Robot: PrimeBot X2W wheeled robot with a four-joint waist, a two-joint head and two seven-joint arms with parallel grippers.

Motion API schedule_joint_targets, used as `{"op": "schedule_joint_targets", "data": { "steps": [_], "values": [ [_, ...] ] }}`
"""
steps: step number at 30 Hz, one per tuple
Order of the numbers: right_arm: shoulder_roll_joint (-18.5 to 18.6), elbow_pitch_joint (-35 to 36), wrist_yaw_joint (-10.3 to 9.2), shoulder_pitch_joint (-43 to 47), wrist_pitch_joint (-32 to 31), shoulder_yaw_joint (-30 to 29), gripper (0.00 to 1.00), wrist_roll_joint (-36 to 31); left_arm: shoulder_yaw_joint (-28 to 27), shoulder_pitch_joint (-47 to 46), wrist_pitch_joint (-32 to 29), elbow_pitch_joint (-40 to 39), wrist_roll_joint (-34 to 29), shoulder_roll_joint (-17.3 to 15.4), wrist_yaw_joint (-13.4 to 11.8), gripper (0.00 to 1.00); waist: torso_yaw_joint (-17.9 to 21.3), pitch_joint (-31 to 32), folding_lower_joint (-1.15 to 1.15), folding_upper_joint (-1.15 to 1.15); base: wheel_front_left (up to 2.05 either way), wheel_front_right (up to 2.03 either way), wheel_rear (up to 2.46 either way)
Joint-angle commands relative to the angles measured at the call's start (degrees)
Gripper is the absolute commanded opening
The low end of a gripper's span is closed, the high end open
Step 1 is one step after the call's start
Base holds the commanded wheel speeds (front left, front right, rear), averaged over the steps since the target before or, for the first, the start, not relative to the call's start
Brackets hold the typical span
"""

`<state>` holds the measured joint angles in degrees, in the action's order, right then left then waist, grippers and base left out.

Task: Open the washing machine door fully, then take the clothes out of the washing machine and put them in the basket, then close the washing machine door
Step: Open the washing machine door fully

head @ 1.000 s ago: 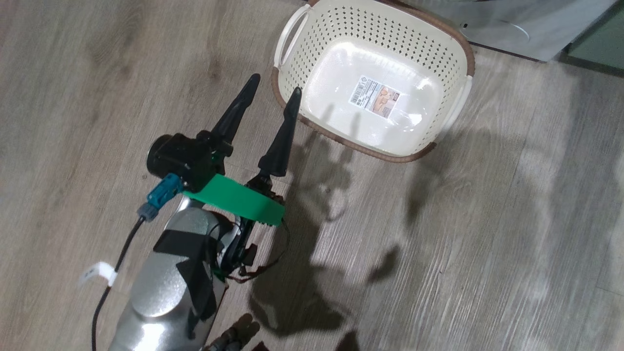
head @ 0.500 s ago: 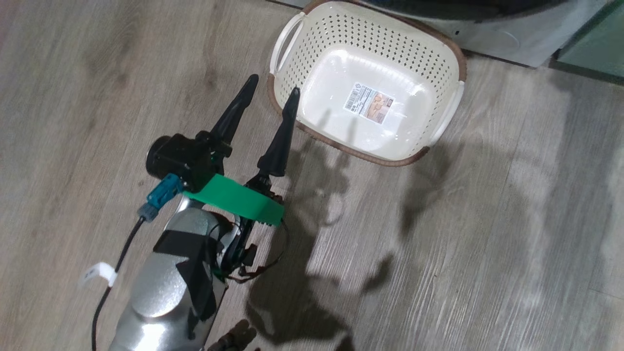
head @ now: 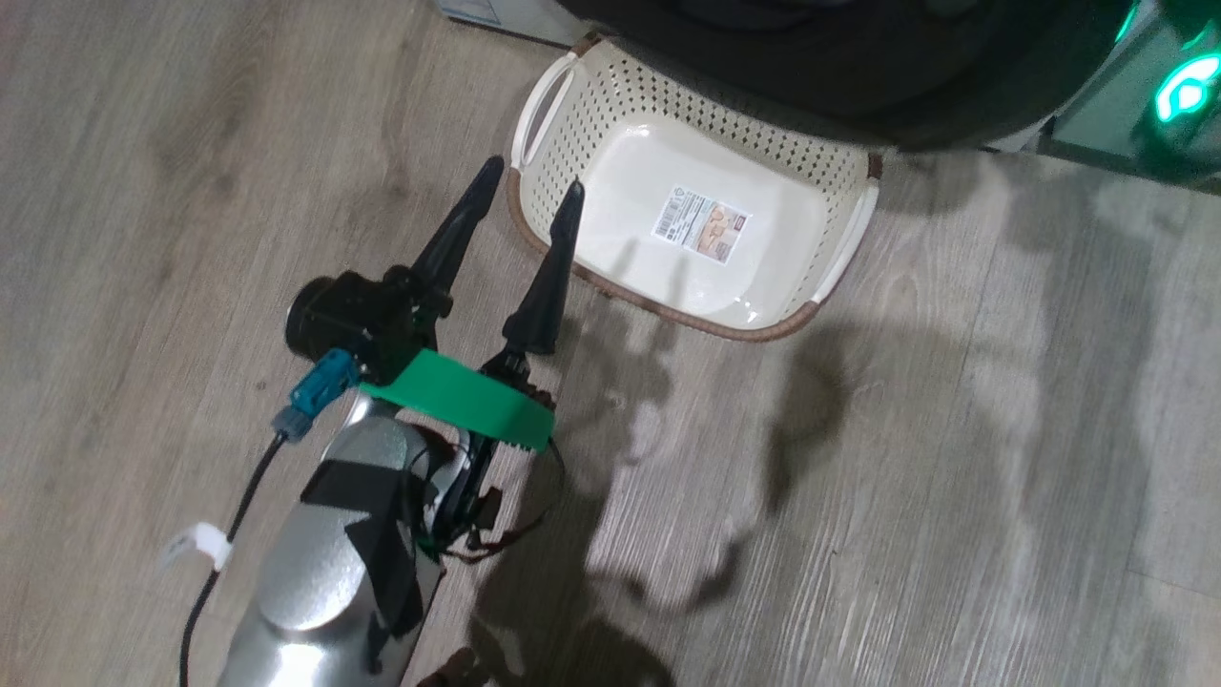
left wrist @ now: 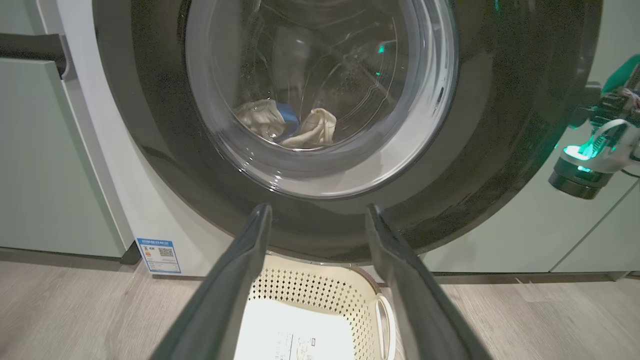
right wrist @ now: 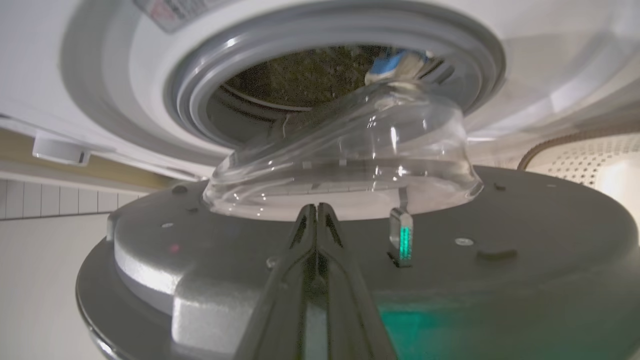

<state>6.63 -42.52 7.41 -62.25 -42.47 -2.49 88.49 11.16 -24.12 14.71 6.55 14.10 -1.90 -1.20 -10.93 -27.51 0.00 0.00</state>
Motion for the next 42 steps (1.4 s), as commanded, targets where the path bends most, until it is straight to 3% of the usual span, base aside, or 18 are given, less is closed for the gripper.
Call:
{"op": "schedule_joint_targets", "data": {
  "steps": [1,11,24,42],
  "values": [
    [-1.99,3.25,0.08,0.56,-1.03,0.93,0.0,0.89,-2.15,0.99,0.29,-1.45,-0.49,-0.98,-0.29,1.0,0.22,0.44,0.0,0.0,0.0,0.0,0.0],
    [-3.56,12.24,0.08,11.07,-3.21,4.91,0.0,4.59,-2.71,2.63,0.29,-0.44,-1.19,-0.98,0.1,1.0,0.71,3.82,0.0,0.0,0.0,0.0,0.0],
    [-3.74,19.17,0.08,21.55,-0.05,17.88,0.0,13.31,-3.81,5.9,0.29,1.93,-2.01,-0.98,0.79,1.0,1.38,10.11,0.0,0.0,0.0,0.0,0.0],
    [-3.75,20.87,0.08,27.12,5.78,30.29,0.0,22.27,-3.85,10.02,0.29,3.99,-2.7,-0.98,1.23,1.0,0.93,16.93,0.0,0.0,0.0,0.0,0.0]
  ]
}}
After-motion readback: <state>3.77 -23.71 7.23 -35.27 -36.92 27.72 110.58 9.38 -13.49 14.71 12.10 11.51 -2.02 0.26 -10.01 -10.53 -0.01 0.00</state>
